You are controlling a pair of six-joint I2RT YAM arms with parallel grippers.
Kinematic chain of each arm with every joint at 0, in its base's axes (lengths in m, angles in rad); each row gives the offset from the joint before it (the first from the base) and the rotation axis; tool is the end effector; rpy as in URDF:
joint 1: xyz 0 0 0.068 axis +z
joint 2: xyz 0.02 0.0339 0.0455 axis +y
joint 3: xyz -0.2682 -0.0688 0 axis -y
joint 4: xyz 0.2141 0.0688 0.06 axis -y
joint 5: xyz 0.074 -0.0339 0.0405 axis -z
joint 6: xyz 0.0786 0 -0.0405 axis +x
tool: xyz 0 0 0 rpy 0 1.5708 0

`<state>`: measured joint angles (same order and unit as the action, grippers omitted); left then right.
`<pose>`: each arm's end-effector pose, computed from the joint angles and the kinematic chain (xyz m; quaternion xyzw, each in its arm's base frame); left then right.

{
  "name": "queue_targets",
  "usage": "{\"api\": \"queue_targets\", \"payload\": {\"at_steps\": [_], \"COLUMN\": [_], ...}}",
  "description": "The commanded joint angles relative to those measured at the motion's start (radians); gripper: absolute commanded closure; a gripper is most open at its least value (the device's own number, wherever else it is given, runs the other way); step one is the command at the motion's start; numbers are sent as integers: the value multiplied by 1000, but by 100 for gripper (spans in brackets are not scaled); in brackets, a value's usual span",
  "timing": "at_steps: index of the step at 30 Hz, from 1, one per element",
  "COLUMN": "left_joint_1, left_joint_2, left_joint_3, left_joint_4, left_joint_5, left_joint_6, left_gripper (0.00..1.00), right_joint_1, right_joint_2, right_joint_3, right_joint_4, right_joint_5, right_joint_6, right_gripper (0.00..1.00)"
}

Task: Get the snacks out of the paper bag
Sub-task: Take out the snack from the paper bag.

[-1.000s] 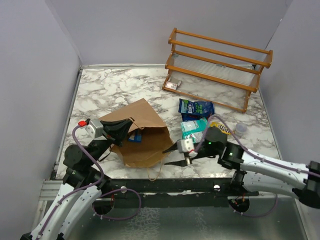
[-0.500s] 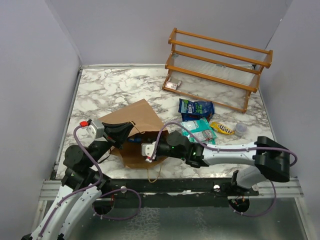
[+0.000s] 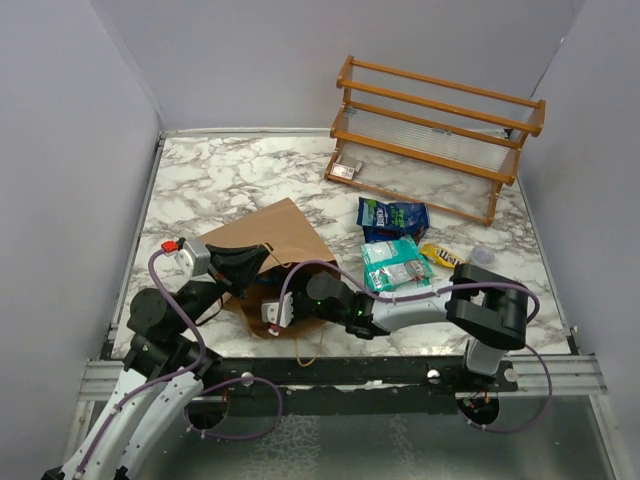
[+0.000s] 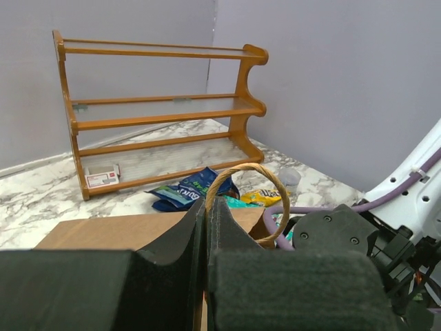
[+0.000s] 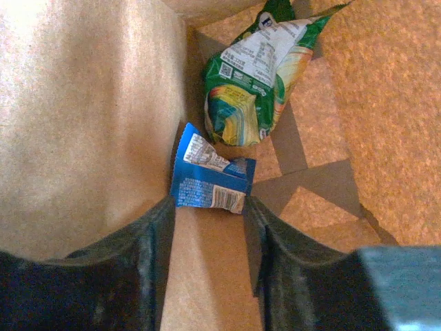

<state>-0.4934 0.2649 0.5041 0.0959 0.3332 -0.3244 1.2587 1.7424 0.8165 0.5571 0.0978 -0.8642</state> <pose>0.0715 -0.0676 0.3415 0.1829 0.5578 -0.4078 0.6994 0.1253 0.3635 0.1879 -0.7057 0.4258 0.0711 0.5617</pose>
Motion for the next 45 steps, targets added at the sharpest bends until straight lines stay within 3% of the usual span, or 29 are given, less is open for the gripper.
{"api": "queue_targets", "payload": {"at_steps": [1,12,23,27,33,37,40,45], "left_joint_1": [-4,-4,-4,-4,-4,-4,-3,-4], "left_joint_2": [-6,-16,-33,-32,-34,-27,-9,18], "left_joint_3": [24,28,24,25,8,-2,10,31], "left_joint_4": [41,42,51,47,41,40,38,36], "left_joint_5": [38,77,62,53,-18,-67,-88,-98], "left_joint_6": [-12,-36,-43,-34,-27,-32,-40,-66], "left_gripper": [100,100,100,100,100,100,100,100], "right_joint_1": [-10,-87,-103,-104,-104,-102,-100,-89], "right_joint_2": [26,136,244,217,61,17,-19,-55], "right_joint_3": [48,162,231,212,124,151,115,90], "right_joint_4": [-42,-147,-167,-166,-173,-263,-202,-182], "right_joint_5": [9,-86,4,12,-54,-132,-148,-112], "right_joint_6": [-25,88,101,149,315,423,483,442], "right_gripper": [51,27,25,25,29,43,50,61]}}
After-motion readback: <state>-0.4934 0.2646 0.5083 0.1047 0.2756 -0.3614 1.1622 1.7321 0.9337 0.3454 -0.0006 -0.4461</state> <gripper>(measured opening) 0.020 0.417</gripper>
